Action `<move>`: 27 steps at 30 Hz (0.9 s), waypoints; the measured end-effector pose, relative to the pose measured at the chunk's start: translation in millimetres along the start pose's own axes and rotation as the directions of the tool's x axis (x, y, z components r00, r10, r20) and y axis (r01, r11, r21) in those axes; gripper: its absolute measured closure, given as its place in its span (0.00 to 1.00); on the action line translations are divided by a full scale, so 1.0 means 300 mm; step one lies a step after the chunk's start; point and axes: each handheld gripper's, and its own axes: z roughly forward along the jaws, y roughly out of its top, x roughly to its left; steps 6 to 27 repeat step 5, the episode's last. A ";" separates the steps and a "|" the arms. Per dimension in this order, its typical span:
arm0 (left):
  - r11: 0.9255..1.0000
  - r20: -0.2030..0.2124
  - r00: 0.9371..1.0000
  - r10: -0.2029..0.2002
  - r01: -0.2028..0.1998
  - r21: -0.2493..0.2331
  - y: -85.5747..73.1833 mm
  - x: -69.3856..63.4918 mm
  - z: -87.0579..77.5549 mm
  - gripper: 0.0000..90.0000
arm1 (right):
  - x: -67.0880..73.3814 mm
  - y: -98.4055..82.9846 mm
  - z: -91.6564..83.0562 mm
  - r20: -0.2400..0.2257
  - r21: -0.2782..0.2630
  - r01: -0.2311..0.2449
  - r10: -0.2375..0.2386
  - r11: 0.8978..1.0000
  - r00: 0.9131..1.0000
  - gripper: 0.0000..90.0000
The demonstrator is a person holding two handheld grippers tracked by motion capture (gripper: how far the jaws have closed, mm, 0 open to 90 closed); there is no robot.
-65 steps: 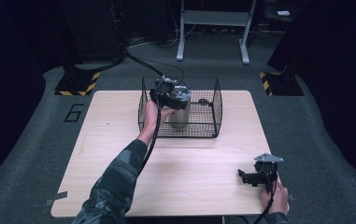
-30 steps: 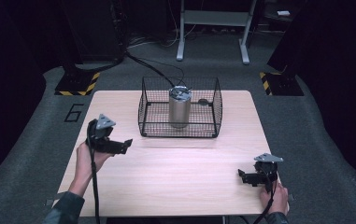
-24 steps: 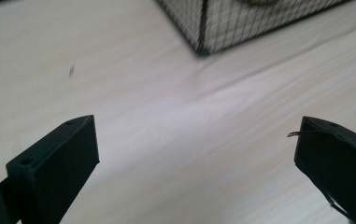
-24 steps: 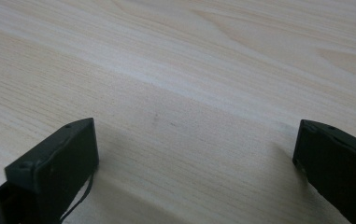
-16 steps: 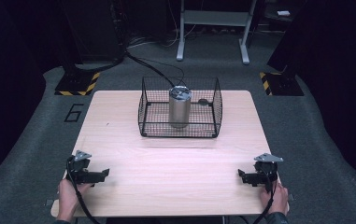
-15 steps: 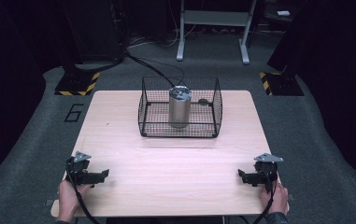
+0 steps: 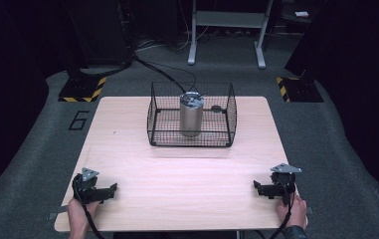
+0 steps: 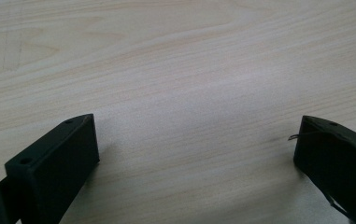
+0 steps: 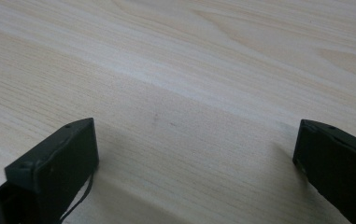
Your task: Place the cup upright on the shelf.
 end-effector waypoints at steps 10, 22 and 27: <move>1.000 -0.009 1.000 -0.010 0.010 -0.007 0.011 0.002 0.014 0.00 | 0.001 0.000 0.000 -0.001 -0.001 -0.004 0.004 1.000 1.000 0.00; 1.000 -0.009 1.000 -0.010 0.010 -0.007 0.011 0.002 0.014 0.00 | 0.001 0.000 0.000 -0.001 -0.001 -0.004 0.004 1.000 1.000 0.00; 1.000 -0.009 1.000 -0.010 0.010 -0.007 0.011 0.002 0.014 0.00 | 0.001 0.000 0.000 -0.001 -0.001 -0.004 0.004 1.000 1.000 0.00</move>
